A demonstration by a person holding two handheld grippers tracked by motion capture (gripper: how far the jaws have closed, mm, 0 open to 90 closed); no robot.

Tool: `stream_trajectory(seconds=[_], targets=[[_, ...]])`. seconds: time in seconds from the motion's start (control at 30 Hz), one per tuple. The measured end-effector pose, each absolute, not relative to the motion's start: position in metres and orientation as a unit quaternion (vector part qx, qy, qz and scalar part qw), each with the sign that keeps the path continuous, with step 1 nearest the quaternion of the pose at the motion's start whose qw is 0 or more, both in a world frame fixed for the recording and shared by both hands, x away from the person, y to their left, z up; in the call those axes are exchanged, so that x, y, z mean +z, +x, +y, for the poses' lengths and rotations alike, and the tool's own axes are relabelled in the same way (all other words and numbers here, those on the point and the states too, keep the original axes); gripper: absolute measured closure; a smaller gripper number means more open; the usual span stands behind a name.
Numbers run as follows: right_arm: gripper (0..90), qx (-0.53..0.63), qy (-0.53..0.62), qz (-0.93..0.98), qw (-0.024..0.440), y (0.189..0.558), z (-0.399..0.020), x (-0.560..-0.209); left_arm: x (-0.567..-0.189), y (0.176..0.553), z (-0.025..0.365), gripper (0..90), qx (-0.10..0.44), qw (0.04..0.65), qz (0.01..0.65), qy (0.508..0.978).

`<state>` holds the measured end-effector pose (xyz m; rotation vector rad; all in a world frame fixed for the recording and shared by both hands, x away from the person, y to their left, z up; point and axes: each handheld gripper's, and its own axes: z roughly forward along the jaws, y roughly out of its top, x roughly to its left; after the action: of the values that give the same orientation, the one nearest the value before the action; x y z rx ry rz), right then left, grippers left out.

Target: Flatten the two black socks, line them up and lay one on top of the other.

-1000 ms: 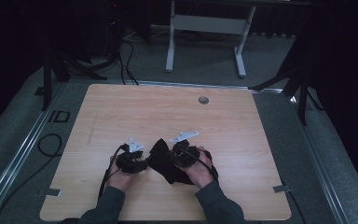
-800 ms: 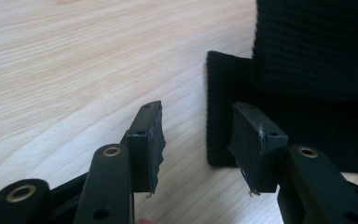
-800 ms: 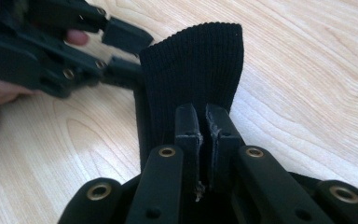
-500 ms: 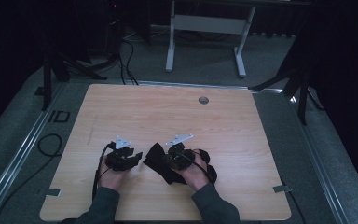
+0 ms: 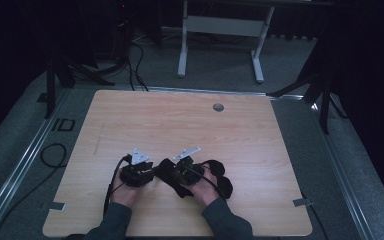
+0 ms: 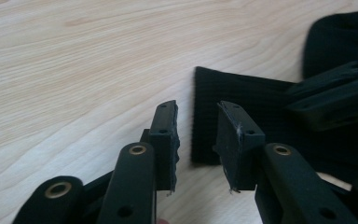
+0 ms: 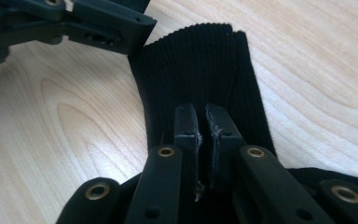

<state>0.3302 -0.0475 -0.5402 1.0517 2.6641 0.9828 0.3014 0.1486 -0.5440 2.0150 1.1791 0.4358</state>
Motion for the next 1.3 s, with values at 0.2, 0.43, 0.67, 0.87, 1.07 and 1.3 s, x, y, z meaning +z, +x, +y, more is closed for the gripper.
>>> stream_trajectory(seconds=[0.2, 0.43, 0.67, 0.87, 1.07, 1.3], targets=[[83.9, 0.325, 0.352, 0.876, 0.056, 0.329, -0.047, -0.546, -0.545, 0.299, 0.143, 75.8, 0.167, 0.371, 0.445, 0.798], [83.6, 0.325, 0.348, 0.878, 0.057, 0.329, -0.047, -0.547, -0.552, 0.301, 0.134, 80.2, 0.182, 0.346, 0.429, 0.814], [76.3, 0.331, 0.341, 0.878, 0.054, 0.327, -0.049, -0.545, -0.554, 0.3, 0.124, 81.6, 0.214, 0.322, 0.41, 0.827], [71.7, 0.345, 0.335, 0.874, 0.072, 0.32, -0.062, -0.533, -0.554, 0.3, 0.126, 81.4, 0.206, 0.327, 0.414, 0.824], [71.3, 0.358, 0.365, 0.854, 0.101, 0.326, -0.098, -0.517, -0.554, 0.301, 0.126, 80.8, 0.202, 0.328, 0.418, 0.823], [71.4, 0.365, 0.417, 0.824, 0.119, 0.338, -0.145, -0.509, -0.554, 0.301, 0.127, 80.1, 0.199, 0.33, 0.419, 0.822]])
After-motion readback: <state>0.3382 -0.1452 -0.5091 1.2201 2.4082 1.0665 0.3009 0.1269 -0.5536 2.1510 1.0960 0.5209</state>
